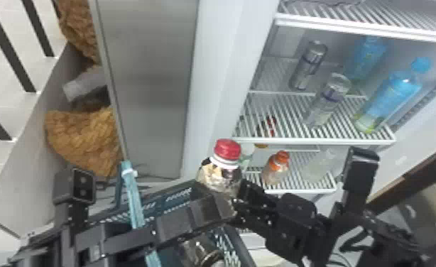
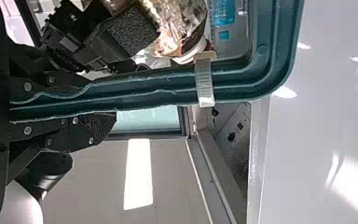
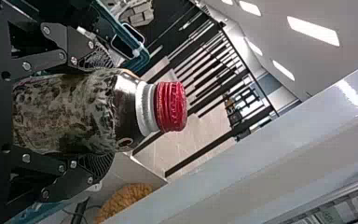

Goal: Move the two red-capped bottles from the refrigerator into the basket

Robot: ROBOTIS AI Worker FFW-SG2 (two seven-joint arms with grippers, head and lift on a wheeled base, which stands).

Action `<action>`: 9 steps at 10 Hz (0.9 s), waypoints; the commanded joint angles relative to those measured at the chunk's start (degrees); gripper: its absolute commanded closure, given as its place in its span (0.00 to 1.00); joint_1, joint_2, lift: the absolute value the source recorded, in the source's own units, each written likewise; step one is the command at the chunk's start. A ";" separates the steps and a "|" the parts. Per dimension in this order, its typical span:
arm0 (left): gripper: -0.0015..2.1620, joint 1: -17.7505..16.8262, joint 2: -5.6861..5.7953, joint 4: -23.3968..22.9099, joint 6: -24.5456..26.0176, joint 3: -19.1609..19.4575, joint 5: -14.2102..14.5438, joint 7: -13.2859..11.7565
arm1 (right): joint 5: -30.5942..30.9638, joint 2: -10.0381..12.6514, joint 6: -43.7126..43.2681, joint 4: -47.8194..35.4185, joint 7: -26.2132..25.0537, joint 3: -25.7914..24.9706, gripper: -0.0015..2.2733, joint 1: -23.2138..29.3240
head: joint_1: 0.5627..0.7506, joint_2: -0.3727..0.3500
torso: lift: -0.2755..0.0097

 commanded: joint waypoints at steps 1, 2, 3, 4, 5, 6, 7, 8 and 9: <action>0.56 0.00 0.00 0.00 0.00 0.06 0.00 0.00 | -1.43 -0.14 0.90 0.63 0.12 0.03 0.48 -0.02 | 0.70 0.26 | 0.97; 0.56 -0.14 0.00 0.00 0.00 0.06 0.00 0.00 | -2.68 -0.31 0.90 1.61 0.56 0.26 0.36 -0.30 | 0.70 0.26 | 0.97; 0.56 -0.14 -0.09 0.00 -0.14 0.06 0.00 0.00 | -2.45 -0.40 0.90 1.89 0.74 0.26 0.20 -0.44 | 0.70 0.27 | 0.97; 0.56 -0.14 -0.09 0.00 -0.14 0.06 0.00 0.00 | -2.80 -0.40 0.90 2.18 0.74 0.26 0.10 -0.44 | 0.70 0.28 | 0.97; 0.56 -0.28 -0.09 0.00 -0.14 -0.05 0.00 0.00 | -3.71 -0.40 0.76 2.60 0.74 0.37 0.03 -0.58 | 0.70 0.28 | 0.97; 0.56 -0.28 -0.09 0.00 -0.14 -0.05 0.00 0.00 | -4.74 -0.40 0.20 3.16 0.74 0.37 0.05 -0.58 | 0.70 0.28 | 0.97; 0.56 -0.28 -0.09 0.00 -0.14 0.06 0.00 0.00 | -4.85 -0.40 -0.50 3.30 0.74 0.26 0.05 -0.58 | 0.70 0.29 | 0.97; 0.56 -0.28 -0.09 0.00 -0.14 0.06 0.00 0.00 | -4.85 -0.31 -1.63 3.44 0.74 -0.31 0.05 -0.58 | 0.70 0.29 | 0.97; 0.56 -0.14 0.00 0.00 0.00 0.06 0.00 0.00 | -5.20 -0.14 -3.03 3.58 0.74 -1.57 0.05 -0.58 | 0.70 0.28 | 0.97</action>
